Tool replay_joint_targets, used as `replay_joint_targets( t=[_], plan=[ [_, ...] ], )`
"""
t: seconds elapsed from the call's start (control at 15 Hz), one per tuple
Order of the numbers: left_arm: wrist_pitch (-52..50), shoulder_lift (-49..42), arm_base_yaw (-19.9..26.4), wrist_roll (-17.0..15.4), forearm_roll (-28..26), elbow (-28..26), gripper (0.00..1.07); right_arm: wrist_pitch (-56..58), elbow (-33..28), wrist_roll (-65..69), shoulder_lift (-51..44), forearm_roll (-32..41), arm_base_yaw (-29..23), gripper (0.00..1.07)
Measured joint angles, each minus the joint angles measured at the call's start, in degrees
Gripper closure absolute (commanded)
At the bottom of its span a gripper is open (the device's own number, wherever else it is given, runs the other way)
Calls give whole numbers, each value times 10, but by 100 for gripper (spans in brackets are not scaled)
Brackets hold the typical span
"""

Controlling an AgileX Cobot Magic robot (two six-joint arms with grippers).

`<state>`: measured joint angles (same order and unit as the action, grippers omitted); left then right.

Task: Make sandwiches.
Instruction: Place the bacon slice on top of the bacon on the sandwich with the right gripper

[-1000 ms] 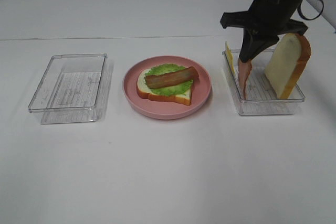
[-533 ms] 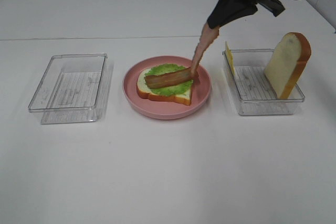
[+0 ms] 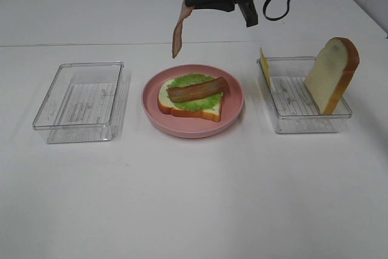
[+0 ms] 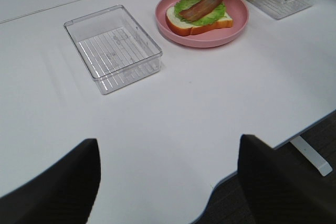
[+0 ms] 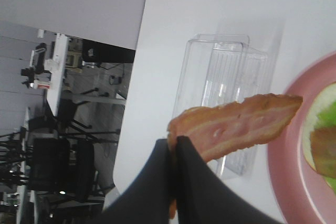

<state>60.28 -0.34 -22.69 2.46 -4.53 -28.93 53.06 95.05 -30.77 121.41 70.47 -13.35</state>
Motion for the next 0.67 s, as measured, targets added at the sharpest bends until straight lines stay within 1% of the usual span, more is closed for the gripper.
replay_joint_targets(
  t=[0.13,0.27,0.4,0.67],
  plan=[
    [0,0,0,0,0,0,36,-19,0,-36,34,63,-13,107],
    [0,0,0,0,0,0,36,-23,0,-50,61,95,-19,107],
    [0,0,0,0,0,0,36,-25,0,-52,73,92,-21,107],
    [0,0,0,0,0,0,36,-38,0,-13,75,13,-21,107]
  ],
)
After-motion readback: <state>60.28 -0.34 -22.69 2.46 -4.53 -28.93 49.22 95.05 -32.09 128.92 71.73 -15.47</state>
